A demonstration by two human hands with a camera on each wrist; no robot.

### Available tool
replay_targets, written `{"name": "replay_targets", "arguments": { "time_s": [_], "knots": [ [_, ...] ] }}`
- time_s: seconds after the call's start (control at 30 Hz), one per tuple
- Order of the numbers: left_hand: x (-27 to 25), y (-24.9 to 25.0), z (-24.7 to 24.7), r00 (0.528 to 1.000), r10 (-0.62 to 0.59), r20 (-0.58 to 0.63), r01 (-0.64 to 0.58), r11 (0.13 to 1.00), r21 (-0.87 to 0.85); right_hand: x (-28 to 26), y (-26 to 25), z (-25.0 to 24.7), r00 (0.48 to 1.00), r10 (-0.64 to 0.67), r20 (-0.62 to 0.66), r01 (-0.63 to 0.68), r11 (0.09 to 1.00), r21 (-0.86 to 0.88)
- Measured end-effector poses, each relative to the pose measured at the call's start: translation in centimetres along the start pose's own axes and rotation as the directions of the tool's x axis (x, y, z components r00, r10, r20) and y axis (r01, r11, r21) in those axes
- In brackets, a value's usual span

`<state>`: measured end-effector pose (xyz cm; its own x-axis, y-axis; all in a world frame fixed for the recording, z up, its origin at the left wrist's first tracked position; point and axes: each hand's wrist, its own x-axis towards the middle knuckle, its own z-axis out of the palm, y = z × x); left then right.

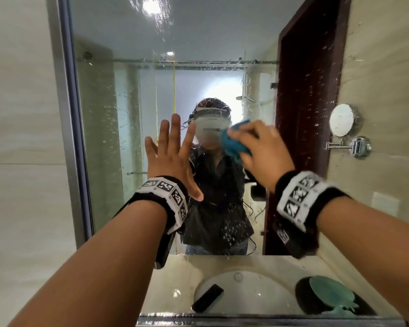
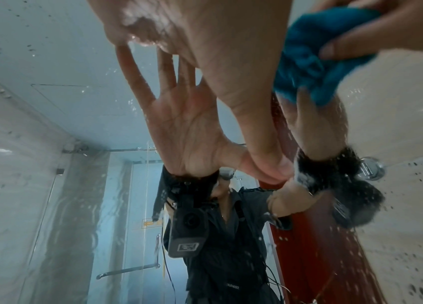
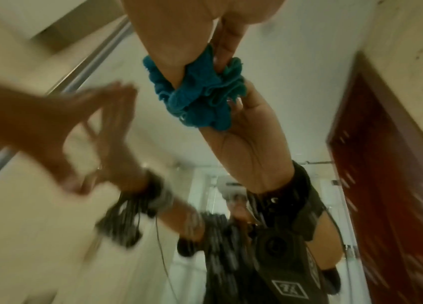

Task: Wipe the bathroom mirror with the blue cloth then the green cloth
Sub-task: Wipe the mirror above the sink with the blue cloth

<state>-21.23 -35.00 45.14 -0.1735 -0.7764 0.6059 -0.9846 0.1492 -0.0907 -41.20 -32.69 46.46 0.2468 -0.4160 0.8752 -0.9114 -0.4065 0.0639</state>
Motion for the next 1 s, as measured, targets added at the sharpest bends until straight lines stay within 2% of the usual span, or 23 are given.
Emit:
{"name": "replay_targets", "arguments": {
  "time_s": [0.07, 0.13, 0.2, 0.27, 0.33, 0.4, 0.47, 0.53, 0.6, 0.63, 0.7, 0.73, 0.83, 0.87, 0.9, 0.93, 0.97, 1.0],
  "knots": [
    [-0.1, 0.0, -0.1, 1.0, -0.006, 0.004, 0.006, 1.0, 0.004, -3.3, -0.4, 1.6, 0.979, -0.135, 0.151, 0.146, 0.987, -0.065],
    [0.0, 0.0, -0.3, 1.0, -0.009, 0.008, 0.009, 1.0, 0.009, -5.9, -0.5, 2.5, 0.935, -0.232, 0.267, 0.266, 0.959, -0.097],
    [-0.2, 0.1, -0.4, 1.0, -0.019, 0.013, 0.019, 1.0, 0.01, -7.1, -0.6, 2.5, 0.906, -0.206, 0.37, 0.261, 0.96, -0.104],
    [-0.3, 0.3, -0.6, 1.0, -0.019, 0.017, 0.019, 1.0, 0.0, -7.3, -0.4, 2.3, 0.903, -0.187, 0.388, 0.255, 0.958, -0.133],
    [-0.7, 0.4, -0.6, 1.0, -0.01, 0.001, 0.01, 1.0, 0.013, -6.7, -0.7, 1.5, 0.913, -0.166, 0.372, 0.237, 0.959, -0.153],
    [-1.7, 0.4, 0.1, 0.999, 0.023, -0.04, -0.02, 0.998, 0.058, -5.5, 0.1, 1.1, 0.968, -0.094, 0.234, 0.123, 0.986, -0.112],
    [-3.4, 0.6, 1.5, 0.996, 0.073, -0.054, -0.069, 0.995, 0.073, -3.7, 0.2, 0.5, 0.995, 0.054, 0.084, -0.048, 0.997, -0.066],
    [-5.3, 1.0, 3.5, 0.993, 0.115, -0.015, -0.114, 0.991, 0.069, -2.9, -0.3, 0.7, 0.991, 0.131, -0.032, -0.133, 0.987, -0.09],
    [-6.6, 1.5, 5.4, 0.991, 0.127, 0.033, -0.129, 0.99, 0.062, -3.2, -1.1, 1.5, 0.991, 0.129, -0.033, -0.132, 0.986, -0.104],
    [-6.9, 1.8, 6.2, 0.991, 0.122, 0.054, -0.125, 0.991, 0.056, -3.6, -1.5, 2.1, 0.997, 0.072, -0.013, -0.073, 0.992, -0.102],
    [-7.2, 2.2, 7.1, 0.99, 0.106, 0.089, -0.109, 0.994, 0.028, -6.0, -1.9, 3.8, 0.992, -0.121, 0.032, 0.124, 0.981, -0.15],
    [-7.2, 2.3, 7.4, 0.991, 0.098, 0.096, -0.099, 0.995, 0.011, -7.7, -2.0, 4.7, 0.975, -0.211, 0.069, 0.22, 0.959, -0.18],
    [-7.2, 2.5, 8.0, 0.994, 0.084, 0.075, -0.084, 0.996, -0.008, -12.5, -0.1, 8.0, 0.926, -0.294, 0.236, 0.332, 0.933, -0.139],
    [-7.2, 2.5, 8.2, 0.995, 0.081, 0.064, -0.081, 0.997, 0.004, -13.2, 0.4, 8.9, 0.876, -0.379, 0.297, 0.416, 0.907, -0.068],
    [-7.1, 2.5, 8.3, 0.995, 0.077, 0.057, -0.079, 0.997, 0.022, -13.4, 1.1, 9.7, 0.814, -0.552, 0.18, 0.548, 0.833, 0.076],
    [-7.0, 2.4, 8.5, 0.996, 0.075, 0.053, -0.077, 0.996, 0.037, -13.9, 1.8, 9.9, 0.783, -0.622, 0.023, 0.591, 0.754, 0.288],
    [-7.0, 2.4, 8.6, 0.996, 0.073, 0.05, -0.076, 0.996, 0.049, -14.3, 2.2, 9.6, 0.765, -0.643, -0.04, 0.592, 0.677, 0.437],
    [-7.0, 2.3, 8.6, 0.997, 0.072, 0.043, -0.074, 0.996, 0.058, -14.3, 2.5, 8.6, 0.754, -0.656, -0.03, 0.628, 0.708, 0.322]
  ]
}}
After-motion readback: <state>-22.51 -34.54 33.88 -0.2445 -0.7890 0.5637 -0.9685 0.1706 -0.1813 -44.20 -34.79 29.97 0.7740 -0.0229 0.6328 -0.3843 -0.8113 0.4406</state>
